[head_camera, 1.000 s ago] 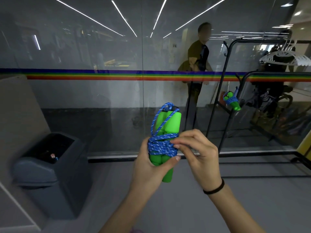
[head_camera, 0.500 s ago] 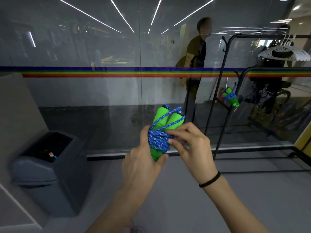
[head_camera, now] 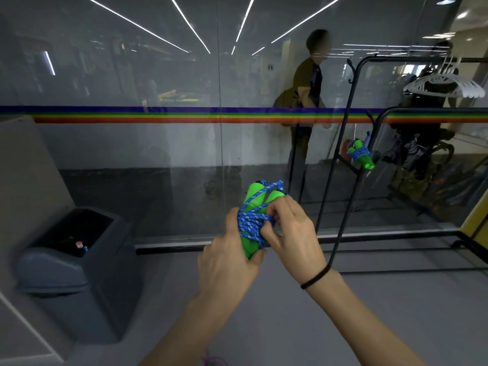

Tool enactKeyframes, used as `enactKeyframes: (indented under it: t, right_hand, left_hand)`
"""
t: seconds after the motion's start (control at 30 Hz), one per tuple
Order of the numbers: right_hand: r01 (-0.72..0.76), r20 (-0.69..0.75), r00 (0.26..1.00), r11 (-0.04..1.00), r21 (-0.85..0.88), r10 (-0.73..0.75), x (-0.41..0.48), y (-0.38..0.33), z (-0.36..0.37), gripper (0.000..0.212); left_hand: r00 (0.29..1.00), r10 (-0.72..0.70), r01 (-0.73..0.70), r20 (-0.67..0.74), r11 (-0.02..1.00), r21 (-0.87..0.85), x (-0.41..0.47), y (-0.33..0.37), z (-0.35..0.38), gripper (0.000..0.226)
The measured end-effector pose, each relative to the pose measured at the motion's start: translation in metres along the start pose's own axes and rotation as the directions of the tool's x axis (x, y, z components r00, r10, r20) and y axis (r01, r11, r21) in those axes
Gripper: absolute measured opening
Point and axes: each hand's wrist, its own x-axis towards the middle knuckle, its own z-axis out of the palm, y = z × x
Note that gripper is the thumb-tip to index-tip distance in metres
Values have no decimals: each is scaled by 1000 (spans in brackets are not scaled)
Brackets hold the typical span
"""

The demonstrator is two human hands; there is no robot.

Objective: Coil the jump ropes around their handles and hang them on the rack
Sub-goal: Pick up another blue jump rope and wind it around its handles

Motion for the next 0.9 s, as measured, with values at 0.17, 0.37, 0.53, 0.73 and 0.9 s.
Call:
enactKeyframes:
  t: [0.17, 0.37, 0.53, 0.73, 0.9]
  right_hand:
    - [-45, -81, 996, 988, -145, 33, -4, -3, 12, 30]
    - [-33, 28, 999, 999, -15, 34, -5, 8, 3, 12]
    - [33, 267, 963, 999, 28, -39, 4, 13, -18, 13]
    - [20, 245, 969, 998, 58, -34, 11, 12, -23, 8]
    - [-13, 137, 991, 997, 77, 3, 7, 9, -18, 13]
  left_hand:
    - [999, 9, -10, 44, 1000, 20, 2, -1, 3, 71]
    - [998, -1, 4, 58, 999, -50, 4, -11, 2, 71]
    - [994, -9, 27, 113, 986, -164, 7, -21, 2, 73]
    - [984, -2, 71, 176, 921, -384, 11, -27, 3, 73]
    - [953, -83, 253, 292, 747, -615, 12, -31, 4, 66]
